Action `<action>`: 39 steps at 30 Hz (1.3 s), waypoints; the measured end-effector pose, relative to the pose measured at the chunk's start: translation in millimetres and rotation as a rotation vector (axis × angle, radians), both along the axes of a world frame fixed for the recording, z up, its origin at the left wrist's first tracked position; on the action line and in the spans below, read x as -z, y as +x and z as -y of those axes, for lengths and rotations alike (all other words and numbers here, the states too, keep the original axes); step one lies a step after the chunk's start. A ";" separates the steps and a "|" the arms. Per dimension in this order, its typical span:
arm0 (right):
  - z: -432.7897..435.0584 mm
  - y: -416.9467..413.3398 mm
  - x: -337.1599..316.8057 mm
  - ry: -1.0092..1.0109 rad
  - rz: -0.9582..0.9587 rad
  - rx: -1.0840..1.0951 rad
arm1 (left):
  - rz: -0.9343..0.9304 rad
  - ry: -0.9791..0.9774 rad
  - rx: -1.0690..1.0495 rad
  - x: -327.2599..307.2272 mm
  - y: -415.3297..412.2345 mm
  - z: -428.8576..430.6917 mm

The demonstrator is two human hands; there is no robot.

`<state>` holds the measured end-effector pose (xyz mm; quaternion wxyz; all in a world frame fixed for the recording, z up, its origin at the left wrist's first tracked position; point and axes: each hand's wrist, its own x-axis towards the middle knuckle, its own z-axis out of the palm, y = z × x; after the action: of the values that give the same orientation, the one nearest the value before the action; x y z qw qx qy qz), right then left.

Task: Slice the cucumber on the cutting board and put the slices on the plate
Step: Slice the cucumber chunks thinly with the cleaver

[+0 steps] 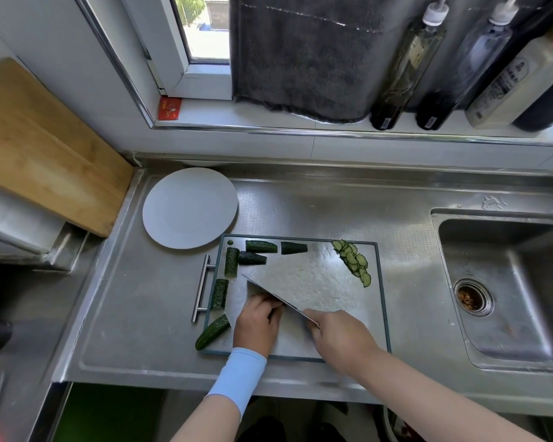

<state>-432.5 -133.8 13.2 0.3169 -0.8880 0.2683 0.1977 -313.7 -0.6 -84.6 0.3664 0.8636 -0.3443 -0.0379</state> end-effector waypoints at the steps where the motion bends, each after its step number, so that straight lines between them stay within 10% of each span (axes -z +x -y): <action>1: -0.9 4.9 1.3 0.002 0.003 -0.001 | 0.002 -0.001 0.000 0.3 0.1 0.1; 39: -1.0 3.4 2.1 0.023 0.002 0.014 | 0.015 -0.048 0.004 0.4 -1.5 -2.1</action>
<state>-429.1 -132.8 11.2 0.3288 -0.8826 0.2716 0.1979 -315.2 1.4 -85.0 0.3842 0.8542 -0.3495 -0.0238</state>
